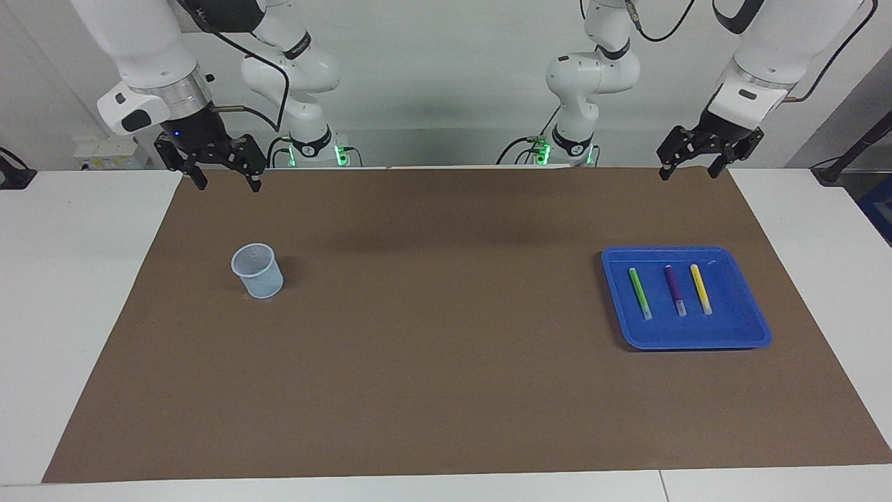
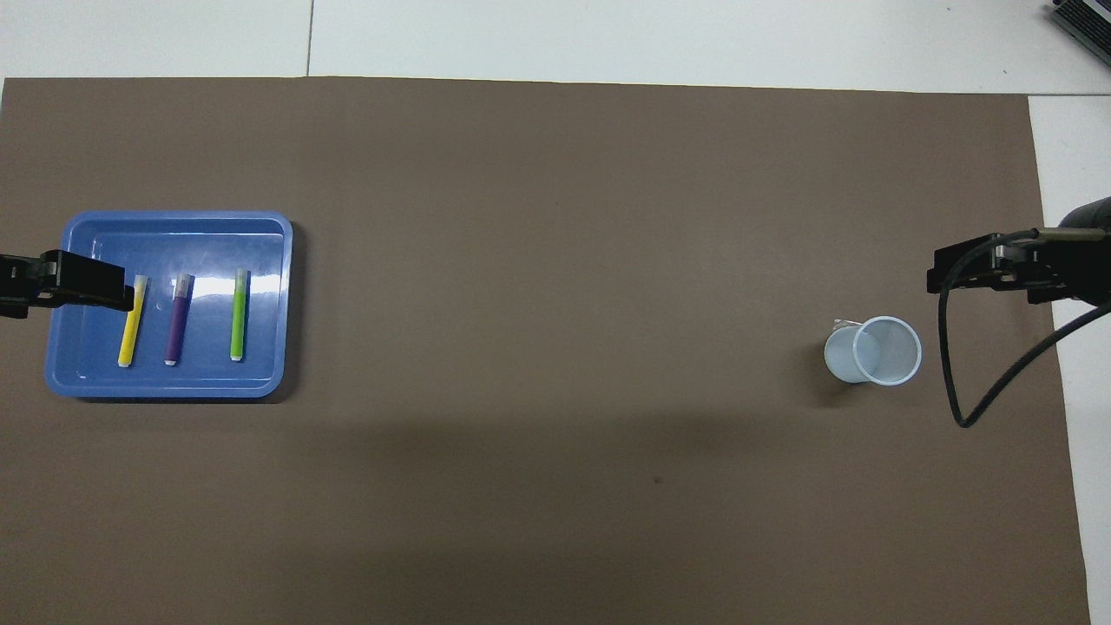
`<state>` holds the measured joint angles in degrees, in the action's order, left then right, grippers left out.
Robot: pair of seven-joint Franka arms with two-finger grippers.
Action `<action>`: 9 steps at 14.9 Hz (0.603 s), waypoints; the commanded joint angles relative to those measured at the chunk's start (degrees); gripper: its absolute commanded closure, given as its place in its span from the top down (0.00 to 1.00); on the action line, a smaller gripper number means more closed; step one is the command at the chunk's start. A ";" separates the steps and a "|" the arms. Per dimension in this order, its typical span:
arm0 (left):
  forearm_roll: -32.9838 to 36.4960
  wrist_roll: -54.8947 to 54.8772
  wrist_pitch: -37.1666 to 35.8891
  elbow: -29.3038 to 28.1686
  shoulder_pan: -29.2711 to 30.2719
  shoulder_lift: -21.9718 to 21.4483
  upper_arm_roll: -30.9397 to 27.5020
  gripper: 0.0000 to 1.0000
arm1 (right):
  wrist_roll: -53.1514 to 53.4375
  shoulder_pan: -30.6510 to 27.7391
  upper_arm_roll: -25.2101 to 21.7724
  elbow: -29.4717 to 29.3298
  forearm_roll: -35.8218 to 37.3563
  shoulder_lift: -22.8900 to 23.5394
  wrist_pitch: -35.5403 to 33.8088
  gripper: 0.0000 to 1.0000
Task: Transfer and insert pens with both arms
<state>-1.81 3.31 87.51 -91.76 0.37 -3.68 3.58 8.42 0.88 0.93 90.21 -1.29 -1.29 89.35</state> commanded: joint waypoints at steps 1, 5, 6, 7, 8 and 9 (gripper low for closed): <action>-0.12 -0.32 -0.67 0.79 0.33 0.25 -0.16 1.00 | -0.86 -0.35 0.21 1.72 0.68 -1.35 1.09 1.00; -0.12 -0.06 -0.23 0.62 1.13 0.07 -0.16 1.00 | -0.86 -0.35 0.21 1.72 0.68 -1.26 1.09 1.00; -0.12 -0.06 -0.32 0.62 1.13 -0.10 -0.16 1.00 | -0.86 -0.35 0.21 1.72 0.68 -1.35 1.09 1.00; -0.12 0.03 -0.15 0.79 1.21 -0.19 -0.16 1.00 | -0.86 -0.35 0.12 1.72 0.76 -1.35 1.09 1.00; -0.04 0.03 -0.32 0.79 1.13 -0.19 -0.16 1.00 | -0.86 -0.35 0.21 1.72 0.68 -1.35 1.09 1.00; -0.04 0.03 -0.32 0.70 1.13 -0.28 -0.16 1.00 | -0.86 -0.35 0.12 1.72 0.68 -1.35 1.09 1.00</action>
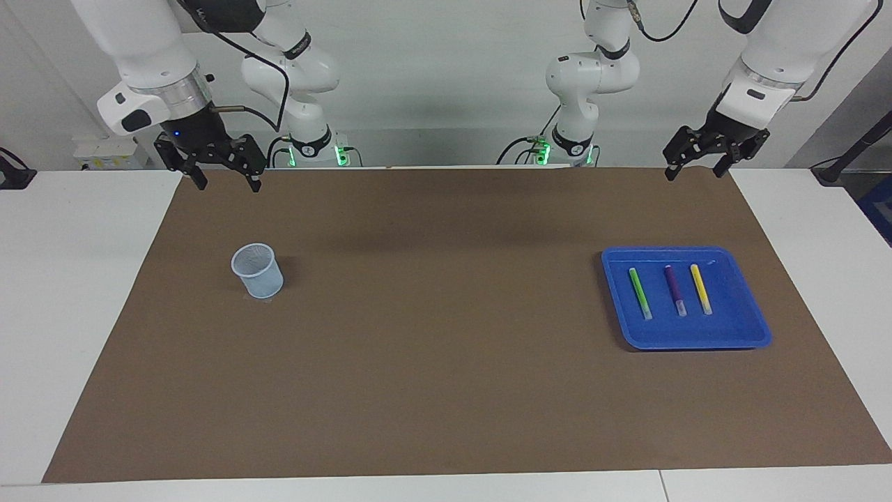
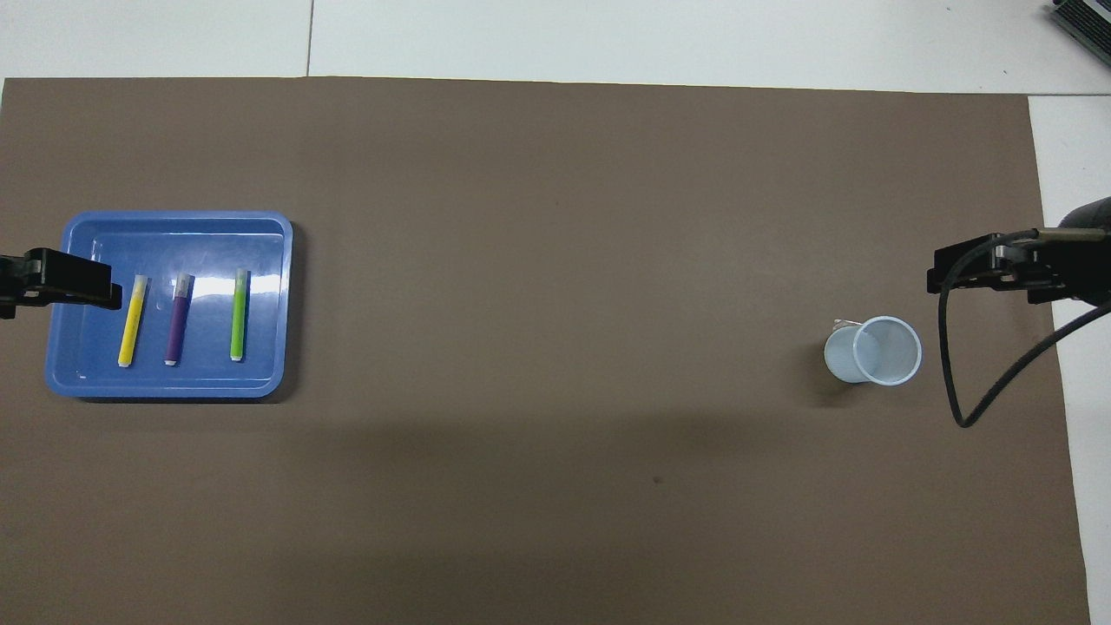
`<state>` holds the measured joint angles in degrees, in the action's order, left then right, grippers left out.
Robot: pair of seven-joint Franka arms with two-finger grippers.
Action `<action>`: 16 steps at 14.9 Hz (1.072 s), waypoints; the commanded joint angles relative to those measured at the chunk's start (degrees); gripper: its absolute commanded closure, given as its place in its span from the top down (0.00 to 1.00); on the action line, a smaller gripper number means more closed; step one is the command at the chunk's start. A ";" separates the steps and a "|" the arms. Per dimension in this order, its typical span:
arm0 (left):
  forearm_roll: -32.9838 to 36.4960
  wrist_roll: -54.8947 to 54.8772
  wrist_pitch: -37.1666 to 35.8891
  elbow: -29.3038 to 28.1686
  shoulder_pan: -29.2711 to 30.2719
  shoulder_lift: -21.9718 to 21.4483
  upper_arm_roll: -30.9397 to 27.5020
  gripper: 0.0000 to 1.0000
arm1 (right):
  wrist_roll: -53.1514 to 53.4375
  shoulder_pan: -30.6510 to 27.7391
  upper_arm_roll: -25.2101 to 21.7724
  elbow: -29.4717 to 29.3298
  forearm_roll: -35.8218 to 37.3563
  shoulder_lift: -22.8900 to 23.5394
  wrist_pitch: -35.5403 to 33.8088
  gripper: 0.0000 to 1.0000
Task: Transfer and insert pens with both arms
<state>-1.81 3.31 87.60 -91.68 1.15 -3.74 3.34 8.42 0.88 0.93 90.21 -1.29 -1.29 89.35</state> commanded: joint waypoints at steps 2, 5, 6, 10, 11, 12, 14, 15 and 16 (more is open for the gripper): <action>-0.12 0.38 -1.03 0.63 0.43 -0.39 0.08 1.00 | -0.86 -0.35 0.12 1.72 0.68 -1.26 1.09 1.00; -0.12 0.21 -1.73 -0.07 0.78 -0.83 0.08 1.00 | -0.86 -0.35 0.21 1.72 0.68 -1.35 1.09 1.00; -0.12 0.21 -1.56 -0.34 0.79 -1.01 0.00 1.00 | -0.86 -0.35 0.21 1.72 0.68 -1.35 1.09 1.00; -0.30 -0.41 -0.86 -2.35 1.66 -1.97 0.00 1.00 | -0.86 -0.35 0.12 1.72 0.68 -1.26 1.09 1.00; -0.39 -0.41 -0.85 -2.53 1.75 -1.98 0.00 1.00 | -0.86 -0.35 0.21 1.72 0.68 -1.35 1.09 1.00; -0.47 -0.06 -0.77 -2.53 1.75 -1.98 0.00 1.00 | -0.86 -0.35 0.12 1.72 0.68 -1.35 1.09 1.00; -0.48 0.29 -1.38 -2.54 1.58 -1.98 0.08 1.00 | -0.86 -0.35 0.12 1.72 0.68 -1.35 1.09 1.00; -0.48 0.38 -1.64 -2.36 1.49 -1.98 0.17 1.00 | -0.86 -0.35 0.12 1.72 0.68 -1.35 1.09 1.00; -0.48 0.47 -1.21 -2.36 1.58 -1.98 0.17 1.00 | -0.86 -0.35 0.12 1.72 0.68 -1.35 1.09 1.00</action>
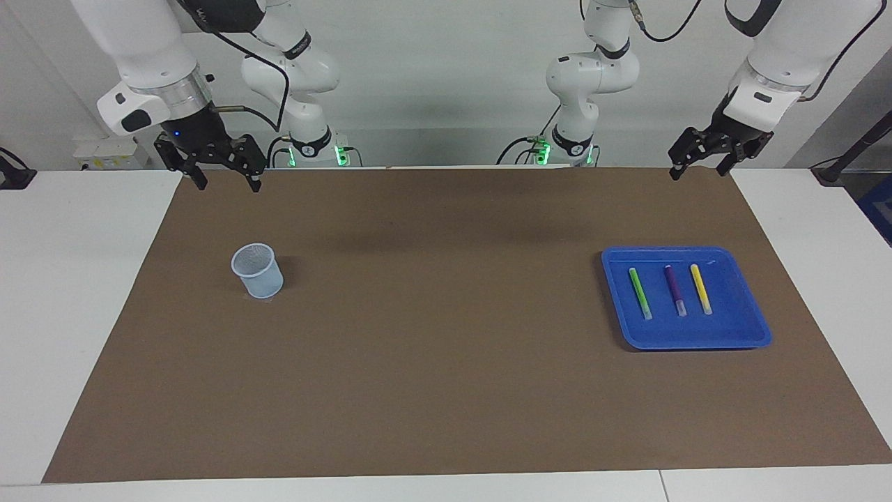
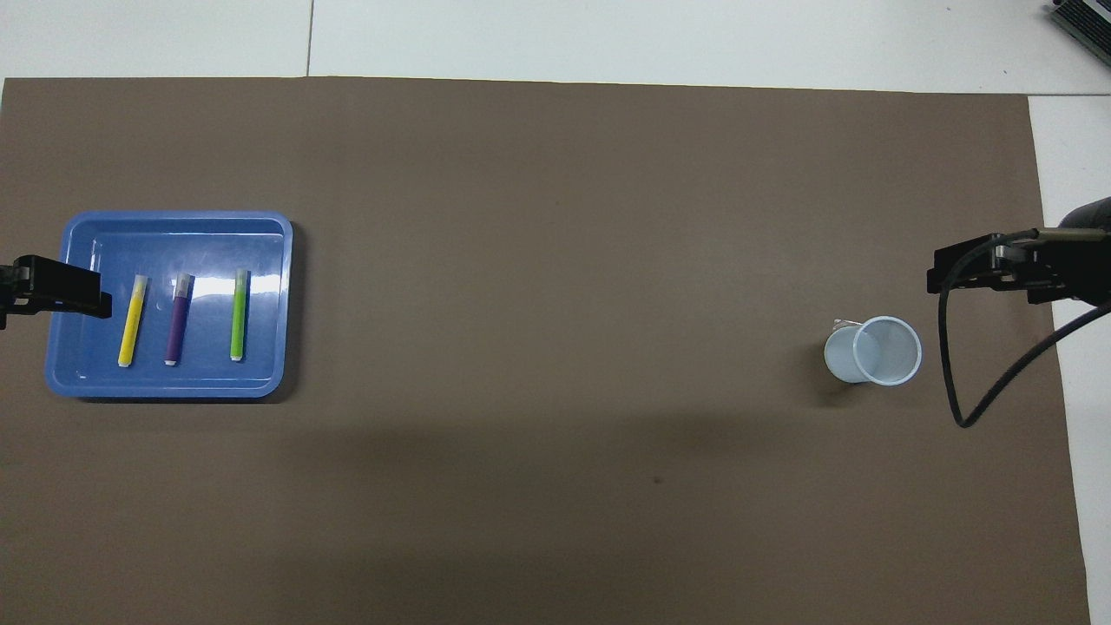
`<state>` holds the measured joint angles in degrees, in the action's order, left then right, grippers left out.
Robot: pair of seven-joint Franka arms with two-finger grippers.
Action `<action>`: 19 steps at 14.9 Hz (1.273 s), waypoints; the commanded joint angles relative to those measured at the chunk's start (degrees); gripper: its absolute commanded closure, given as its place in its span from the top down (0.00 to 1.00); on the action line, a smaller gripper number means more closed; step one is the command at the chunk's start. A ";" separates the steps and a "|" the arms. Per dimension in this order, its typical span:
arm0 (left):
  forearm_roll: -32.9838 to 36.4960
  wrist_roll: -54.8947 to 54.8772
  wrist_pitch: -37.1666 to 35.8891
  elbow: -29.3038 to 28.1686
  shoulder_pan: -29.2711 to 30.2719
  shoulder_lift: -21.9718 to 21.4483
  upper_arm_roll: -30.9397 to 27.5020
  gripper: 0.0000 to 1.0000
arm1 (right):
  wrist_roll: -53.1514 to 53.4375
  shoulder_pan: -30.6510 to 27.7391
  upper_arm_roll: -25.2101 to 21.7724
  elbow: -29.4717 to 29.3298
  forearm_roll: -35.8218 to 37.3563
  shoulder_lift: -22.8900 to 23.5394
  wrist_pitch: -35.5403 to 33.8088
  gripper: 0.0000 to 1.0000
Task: Transfer and insert pens with both arms
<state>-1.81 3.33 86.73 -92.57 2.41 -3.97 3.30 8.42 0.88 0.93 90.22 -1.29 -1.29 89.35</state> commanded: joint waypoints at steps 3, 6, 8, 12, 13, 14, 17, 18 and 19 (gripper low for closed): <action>-0.47 0.19 0.01 -2.69 0.49 -2.26 0.12 1.00 | -0.86 -0.35 0.21 1.72 0.68 -1.26 1.09 1.00; -0.47 -0.43 4.83 -8.83 1.55 -4.81 0.12 1.00 | -0.86 -0.35 0.12 1.72 0.68 -1.35 1.09 1.00; -0.56 -0.43 8.78 -14.19 1.55 -6.83 0.12 1.00 | -0.86 -0.35 0.21 1.72 0.68 -1.26 1.09 1.00; -0.56 -1.39 13.89 -19.30 1.20 -6.93 0.12 1.00 | -0.86 -0.35 0.12 1.72 0.68 -1.35 1.09 1.00; -0.56 -2.09 15.12 -20.27 1.20 -6.67 0.12 1.00 | -0.86 -0.35 0.12 1.72 0.68 -1.26 1.09 1.00; -0.56 -3.23 16.61 -21.24 1.37 -6.14 0.12 1.00 | -0.86 -0.35 0.21 1.72 0.68 -1.35 1.09 1.00; -0.56 -7.71 20.04 -22.48 1.55 -3.07 0.12 1.00 | -0.86 -0.35 0.12 1.72 0.68 -1.35 1.09 1.00; -0.56 -8.07 21.01 -22.48 1.63 -1.84 0.12 1.00 | -0.86 -0.35 0.12 1.72 0.68 -1.35 1.09 1.00; -0.56 -8.07 22.33 -22.48 1.55 -0.70 0.12 1.00 | -0.86 -0.35 0.12 1.72 0.76 -1.35 1.09 1.00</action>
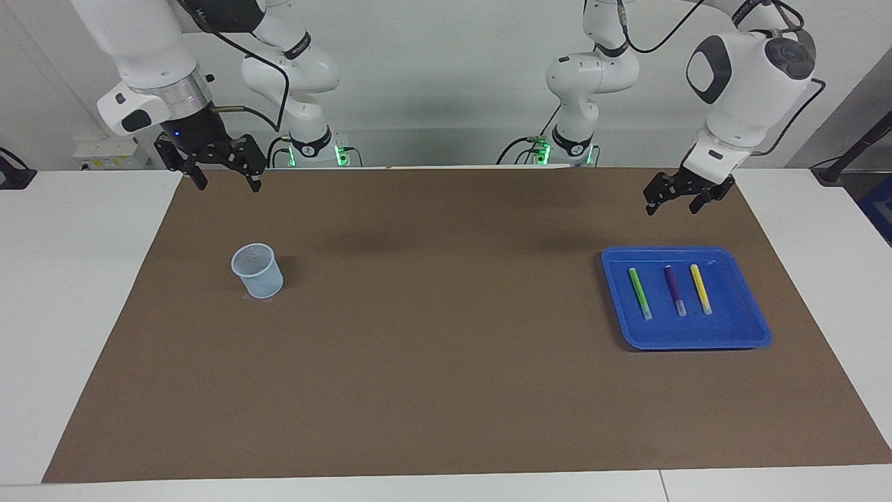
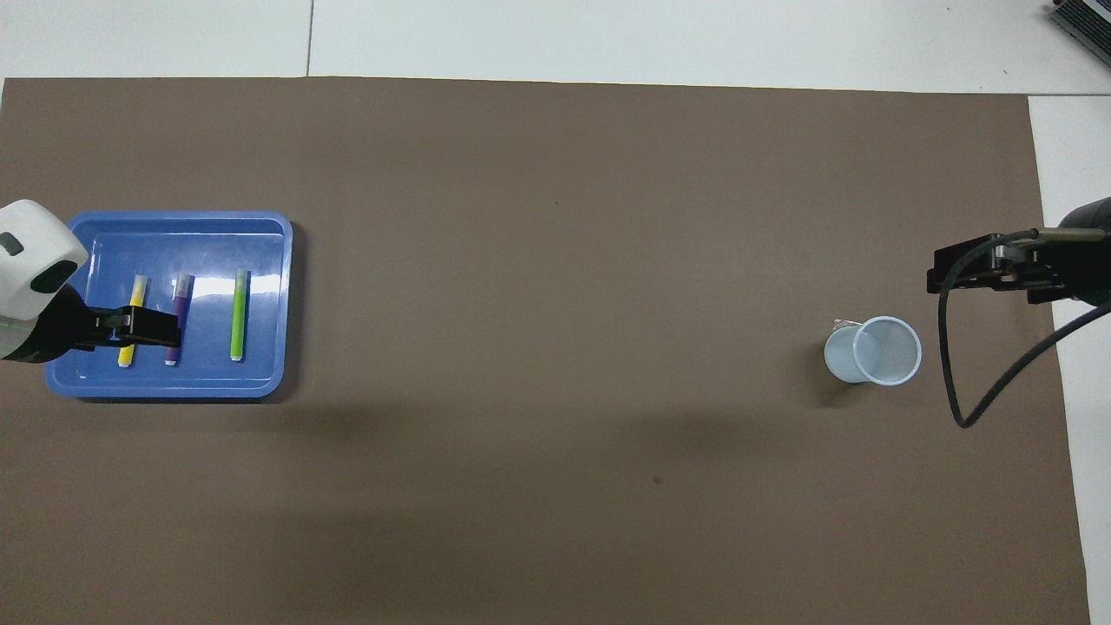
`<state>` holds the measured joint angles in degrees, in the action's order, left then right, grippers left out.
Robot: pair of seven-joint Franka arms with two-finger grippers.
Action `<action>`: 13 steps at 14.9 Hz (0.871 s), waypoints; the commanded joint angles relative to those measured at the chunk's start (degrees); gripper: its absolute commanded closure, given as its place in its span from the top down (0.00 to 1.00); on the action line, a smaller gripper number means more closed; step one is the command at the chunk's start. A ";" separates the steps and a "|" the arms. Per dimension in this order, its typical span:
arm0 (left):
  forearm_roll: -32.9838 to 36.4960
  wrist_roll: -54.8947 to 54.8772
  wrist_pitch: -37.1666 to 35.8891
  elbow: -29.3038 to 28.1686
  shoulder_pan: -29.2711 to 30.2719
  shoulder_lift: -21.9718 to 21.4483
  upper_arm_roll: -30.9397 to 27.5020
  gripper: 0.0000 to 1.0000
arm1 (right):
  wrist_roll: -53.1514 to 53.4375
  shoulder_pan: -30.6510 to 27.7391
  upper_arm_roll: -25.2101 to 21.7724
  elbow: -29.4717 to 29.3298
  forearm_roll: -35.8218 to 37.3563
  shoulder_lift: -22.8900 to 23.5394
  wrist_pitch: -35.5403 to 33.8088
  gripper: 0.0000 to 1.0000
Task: Transfer and insert pens with both arms
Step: 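Lower the left gripper over the green pen in the tray and grasp it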
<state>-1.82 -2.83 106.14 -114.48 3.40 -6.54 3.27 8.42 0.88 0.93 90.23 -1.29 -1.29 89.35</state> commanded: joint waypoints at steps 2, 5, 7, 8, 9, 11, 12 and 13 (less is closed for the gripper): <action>-0.56 -1.91 5.38 -0.66 0.64 4.07 0.16 1.00 | -0.86 -0.35 0.21 1.71 0.68 -1.26 1.09 1.00; -0.56 -2.35 10.99 -2.58 1.26 6.80 0.16 1.00 | -0.86 -0.35 0.12 1.71 0.68 -1.35 1.09 1.00; -0.56 -2.53 14.78 -4.34 1.26 7.68 0.16 1.00 | -0.86 -0.35 0.21 1.71 0.68 -1.26 1.09 1.00; -0.56 -2.62 16.01 -4.52 1.26 8.99 0.16 1.00 | -0.86 -0.35 0.12 1.71 0.68 -1.26 1.09 1.00; -0.56 -2.53 17.42 -4.53 1.26 10.14 0.16 1.00 | -0.86 -0.35 0.12 1.71 0.68 -1.35 1.09 1.00; -0.56 -2.53 19.70 -4.53 1.26 12.33 0.16 1.00 | -0.86 -0.35 0.12 1.71 0.68 -1.35 1.09 1.00; -0.56 -2.53 20.85 -4.53 1.26 13.21 0.16 1.00 | -0.86 -0.35 0.21 1.71 0.68 -1.35 1.09 1.00; -0.56 -2.53 22.08 -4.53 1.26 14.09 0.16 1.00 | -0.86 -0.35 0.12 1.71 0.68 -1.35 1.09 1.00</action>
<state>-1.82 -4.25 125.23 -118.55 4.17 6.07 3.24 8.42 0.88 0.93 90.23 -1.29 -1.29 89.35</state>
